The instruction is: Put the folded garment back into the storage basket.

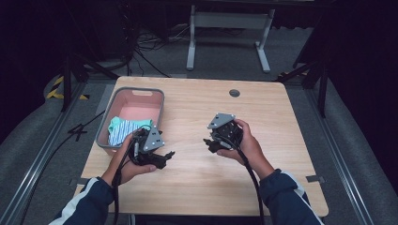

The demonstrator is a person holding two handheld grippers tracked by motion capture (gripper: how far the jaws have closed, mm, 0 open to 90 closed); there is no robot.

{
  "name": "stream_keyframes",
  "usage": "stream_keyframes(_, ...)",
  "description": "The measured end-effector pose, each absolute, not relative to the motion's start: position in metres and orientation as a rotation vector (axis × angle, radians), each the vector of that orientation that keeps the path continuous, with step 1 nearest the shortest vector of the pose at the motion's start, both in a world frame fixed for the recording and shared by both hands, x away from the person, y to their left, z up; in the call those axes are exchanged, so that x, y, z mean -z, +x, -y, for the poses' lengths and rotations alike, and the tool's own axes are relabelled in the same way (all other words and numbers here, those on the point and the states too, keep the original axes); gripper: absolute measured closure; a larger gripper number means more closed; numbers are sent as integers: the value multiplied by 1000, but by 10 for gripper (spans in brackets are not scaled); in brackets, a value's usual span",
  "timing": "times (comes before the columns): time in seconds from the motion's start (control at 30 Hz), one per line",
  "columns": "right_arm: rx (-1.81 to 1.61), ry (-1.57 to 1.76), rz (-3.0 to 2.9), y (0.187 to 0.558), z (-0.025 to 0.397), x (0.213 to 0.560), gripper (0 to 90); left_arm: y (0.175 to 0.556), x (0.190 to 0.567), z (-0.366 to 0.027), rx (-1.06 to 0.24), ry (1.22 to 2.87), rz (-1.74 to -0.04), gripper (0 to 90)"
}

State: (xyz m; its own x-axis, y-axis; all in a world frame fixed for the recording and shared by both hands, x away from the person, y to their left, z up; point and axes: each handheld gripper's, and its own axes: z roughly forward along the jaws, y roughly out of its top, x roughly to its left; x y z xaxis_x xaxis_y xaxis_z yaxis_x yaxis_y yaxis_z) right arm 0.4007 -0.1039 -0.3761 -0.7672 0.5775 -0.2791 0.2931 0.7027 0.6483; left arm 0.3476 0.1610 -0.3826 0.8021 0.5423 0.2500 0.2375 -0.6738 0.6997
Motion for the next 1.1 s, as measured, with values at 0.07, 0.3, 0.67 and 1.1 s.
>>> stream_keyframes(0.07, -815, 676, -2438, 399, 110, 378, 268, 346, 386, -155, -578, 2324, -548, 210)
stream_keyframes(0.3, -800, 712, -2434, 390, 133, 387, 269, 340, 394, -137, -540, 2354, -487, 214)
stream_keyframes(0.67, -778, 756, -2419, 378, 162, 400, 266, 337, 413, -122, -490, 2428, -421, 215)
stream_keyframes(1.1, -770, 792, -2413, 360, 203, 431, 259, 336, 440, -112, -449, 2490, -388, 213)
